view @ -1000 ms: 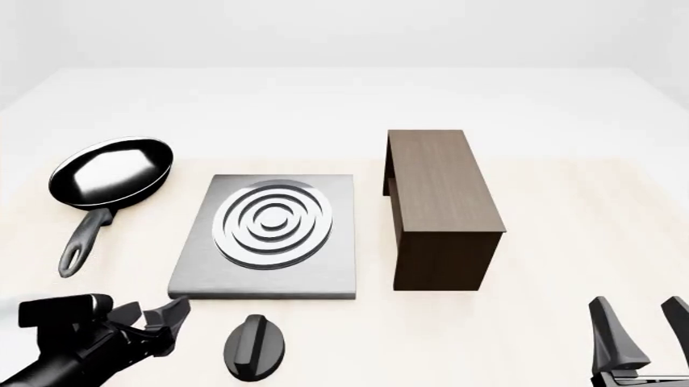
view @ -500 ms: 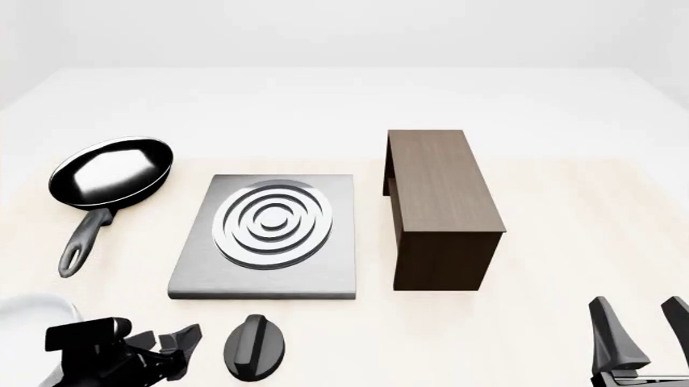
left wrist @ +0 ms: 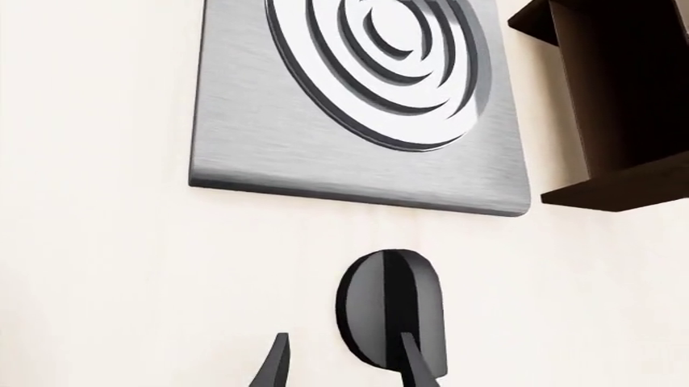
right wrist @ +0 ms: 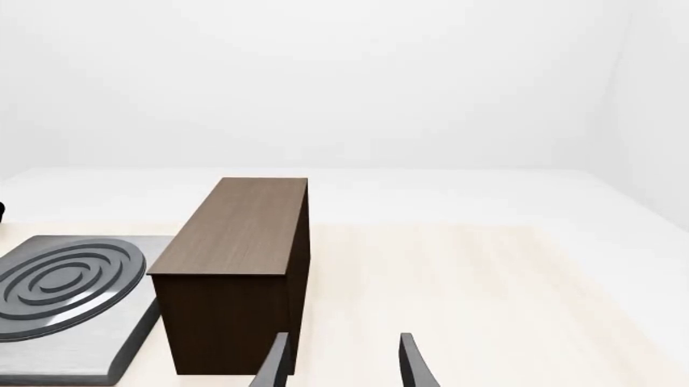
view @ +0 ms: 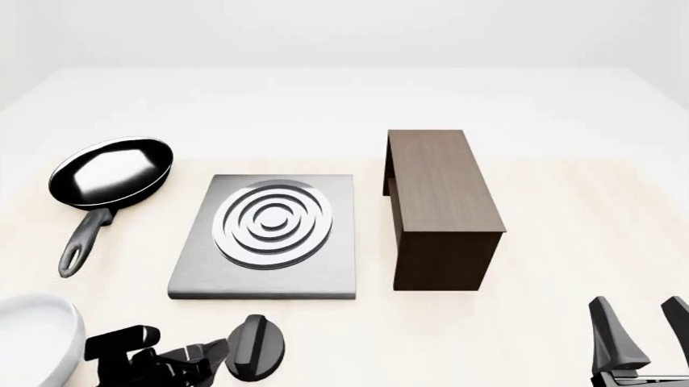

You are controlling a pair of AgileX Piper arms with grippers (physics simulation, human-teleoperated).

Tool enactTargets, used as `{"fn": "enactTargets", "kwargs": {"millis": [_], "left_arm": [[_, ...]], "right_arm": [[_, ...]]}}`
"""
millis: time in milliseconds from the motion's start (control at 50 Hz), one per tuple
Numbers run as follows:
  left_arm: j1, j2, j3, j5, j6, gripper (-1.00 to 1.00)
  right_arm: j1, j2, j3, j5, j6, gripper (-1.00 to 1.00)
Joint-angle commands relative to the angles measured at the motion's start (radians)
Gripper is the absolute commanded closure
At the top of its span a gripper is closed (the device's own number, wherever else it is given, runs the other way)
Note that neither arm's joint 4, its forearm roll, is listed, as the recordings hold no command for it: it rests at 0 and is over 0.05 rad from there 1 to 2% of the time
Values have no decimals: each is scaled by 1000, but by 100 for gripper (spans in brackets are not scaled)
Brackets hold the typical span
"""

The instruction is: Turn on the stove.

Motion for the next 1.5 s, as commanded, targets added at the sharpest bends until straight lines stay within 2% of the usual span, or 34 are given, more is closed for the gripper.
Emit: {"fn": "enactTargets", "kwargs": {"millis": [20,100,360,380,400,480,500,580,680,720,780,880,960,1040,1060,1120,1140,1160,1500], "left_arm": [[-74,115,5,-116,-104,-100],[-90,163,5,-171,-138,-100],[-129,187,5,-232,-201,-100],[-156,232,5,-292,-256,-100],[-144,230,5,-284,-233,-100],[-166,258,5,-336,-282,-100],[-184,275,5,-373,-317,-100],[-191,277,5,-379,-320,-100],[-222,402,5,-520,-380,-100],[-215,395,5,-508,-368,-100],[-208,333,5,-443,-354,-100],[-204,309,5,-410,-349,-100],[-196,220,5,-314,-339,-100],[-193,233,5,-318,-330,-100],[-160,59,5,-137,-272,-100],[-94,-154,5,75,-168,-100],[129,-537,-120,475,137,-100],[139,-570,-133,596,148,-100],[207,-647,-249,750,248,-100]], "right_arm": [[0,0,0,0,0,-100],[0,0,0,0,0,-100],[0,0,0,0,0,-100],[0,0,0,0,0,-100],[0,0,0,0,0,-100],[0,0,0,0,0,-100],[0,0,0,0,1,-100],[0,0,0,0,0,-100],[0,0,0,0,-1,-100],[0,0,0,0,-1,-100],[0,0,0,0,1,-100],[1,0,0,-1,-1,-100],[1,0,0,-1,-1,-100],[1,0,0,-1,-1,-100],[1,0,0,-1,-1,-100],[1,0,0,0,0,-100],[1,0,0,-1,-1,-100],[1,0,0,-1,-1,-100],[1,-1,0,-1,-1,-100]]}}
